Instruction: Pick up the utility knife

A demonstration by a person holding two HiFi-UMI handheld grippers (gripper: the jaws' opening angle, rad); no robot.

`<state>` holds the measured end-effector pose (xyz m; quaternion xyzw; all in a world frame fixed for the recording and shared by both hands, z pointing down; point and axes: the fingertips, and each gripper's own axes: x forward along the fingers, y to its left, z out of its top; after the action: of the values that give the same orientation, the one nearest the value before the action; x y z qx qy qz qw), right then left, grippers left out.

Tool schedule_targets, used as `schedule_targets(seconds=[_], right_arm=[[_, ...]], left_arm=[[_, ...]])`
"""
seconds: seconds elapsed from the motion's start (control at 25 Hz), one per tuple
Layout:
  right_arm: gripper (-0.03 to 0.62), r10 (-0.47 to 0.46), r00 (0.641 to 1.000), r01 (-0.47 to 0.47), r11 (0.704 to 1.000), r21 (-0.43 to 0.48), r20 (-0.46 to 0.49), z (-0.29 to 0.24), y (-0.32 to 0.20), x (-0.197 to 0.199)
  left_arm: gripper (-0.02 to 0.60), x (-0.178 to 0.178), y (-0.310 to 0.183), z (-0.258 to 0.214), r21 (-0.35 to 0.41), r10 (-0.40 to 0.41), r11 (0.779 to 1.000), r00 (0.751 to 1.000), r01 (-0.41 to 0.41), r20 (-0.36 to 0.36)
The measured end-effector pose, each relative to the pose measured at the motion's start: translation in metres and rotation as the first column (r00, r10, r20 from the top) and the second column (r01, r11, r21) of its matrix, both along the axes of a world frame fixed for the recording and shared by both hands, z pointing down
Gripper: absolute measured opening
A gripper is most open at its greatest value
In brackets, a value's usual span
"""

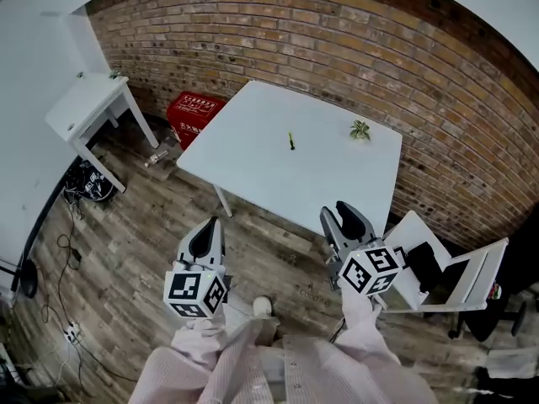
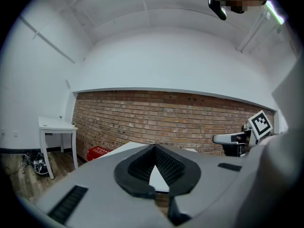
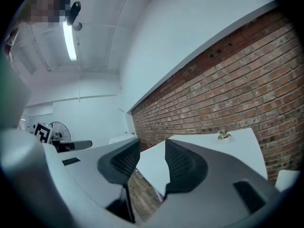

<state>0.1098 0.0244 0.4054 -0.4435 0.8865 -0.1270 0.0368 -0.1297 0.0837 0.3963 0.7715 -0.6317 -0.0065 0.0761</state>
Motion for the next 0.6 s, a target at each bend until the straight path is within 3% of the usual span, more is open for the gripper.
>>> schedule_targets(seconds=[0.36,0.6], right_arm=[[0.146,0.019,1.000,-0.019,1.000,-0.010,-0.018,0.002,-0.058,-0.029],[0.146,0.048,0.999,-0.049,0.998,-0.041,-0.013,0.014,-0.082,-0.031]], left_arm=[[-0.008,-0.027,-0.063,-0.002,0.013,0.033,0.999,0.999,-0.033,-0.012],[-0.008,-0.027,-0.088,0.011,-0.018,0.064,0.998,0.998,-0.064,-0.011]])
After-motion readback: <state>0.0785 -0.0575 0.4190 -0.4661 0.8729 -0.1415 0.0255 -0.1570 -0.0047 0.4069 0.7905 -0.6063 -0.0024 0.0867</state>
